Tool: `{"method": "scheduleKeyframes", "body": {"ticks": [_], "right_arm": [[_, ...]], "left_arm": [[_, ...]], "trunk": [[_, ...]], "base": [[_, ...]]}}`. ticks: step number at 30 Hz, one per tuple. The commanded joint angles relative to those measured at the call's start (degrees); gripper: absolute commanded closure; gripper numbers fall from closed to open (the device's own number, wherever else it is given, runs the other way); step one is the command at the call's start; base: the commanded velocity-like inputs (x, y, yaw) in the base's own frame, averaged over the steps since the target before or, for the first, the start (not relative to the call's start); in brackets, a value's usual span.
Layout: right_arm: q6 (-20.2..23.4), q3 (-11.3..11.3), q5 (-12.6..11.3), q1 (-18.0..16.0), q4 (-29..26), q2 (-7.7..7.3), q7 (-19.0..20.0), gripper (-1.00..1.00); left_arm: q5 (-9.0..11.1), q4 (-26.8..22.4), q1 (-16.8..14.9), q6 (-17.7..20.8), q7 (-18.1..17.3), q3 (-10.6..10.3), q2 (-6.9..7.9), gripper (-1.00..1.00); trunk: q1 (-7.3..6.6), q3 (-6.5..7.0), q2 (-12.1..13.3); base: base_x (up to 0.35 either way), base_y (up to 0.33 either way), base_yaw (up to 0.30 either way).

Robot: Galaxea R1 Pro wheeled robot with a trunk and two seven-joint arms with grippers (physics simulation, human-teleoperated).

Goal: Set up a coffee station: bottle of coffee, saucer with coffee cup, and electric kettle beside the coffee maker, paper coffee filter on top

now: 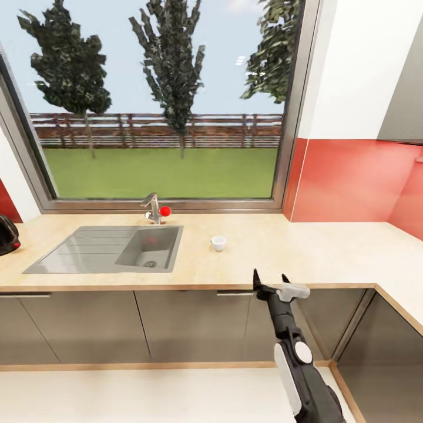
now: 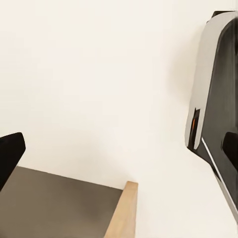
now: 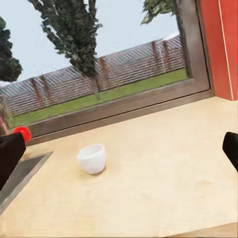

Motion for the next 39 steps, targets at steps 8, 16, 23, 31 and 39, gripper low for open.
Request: {"method": "scheduleKeyframes", "body": {"ticks": [8, 16, 23, 31, 39], "right_arm": [[17.0, 2.8, -0.3, -15.3, 0.8, 0.18, -7.3, -1.0], [26.3, 8.3, -0.2, -29.2, 14.7, 0.18, -16.2, -1.0], [26.9, 8.7, -0.4, -30.1, 16.2, 0.18, -16.5, -1.0], [27.2, 8.7, -0.2, -30.1, 16.4, 0.18, -16.5, -1.0], [32.4, 8.6, -0.1, -29.3, 16.3, 0.18, -16.5, -1.0]], "left_arm": [[-1.4, 0.7, 1.1, 0.2, 0.5, 0.4, 0.34, -1.0], [-1.1, 0.6, 1.5, 0.3, 0.9, 0.9, 0.34, -1.0], [-0.8, 0.6, 1.5, 0.1, 0.9, 1.1, 0.07, -1.0], [-0.8, 0.6, 1.5, 0.1, 1.0, 1.2, -0.08, -1.0], [-0.8, 0.6, 1.5, 0.1, 1.0, 1.4, -0.18, -1.0]], "trunk": [[0.04, -0.12, -0.1], [0.04, -0.12, -0.1], [0.04, -0.12, -0.1], [0.04, -0.12, -0.1], [0.04, -0.12, -0.1]], "base": [[0.003, 0.0, 0.0], [0.18, 0.003, 0.0], [0.317, 0.121, 0.0], [0.315, 0.139, 0.0], [0.319, -0.036, 0.0]]}}
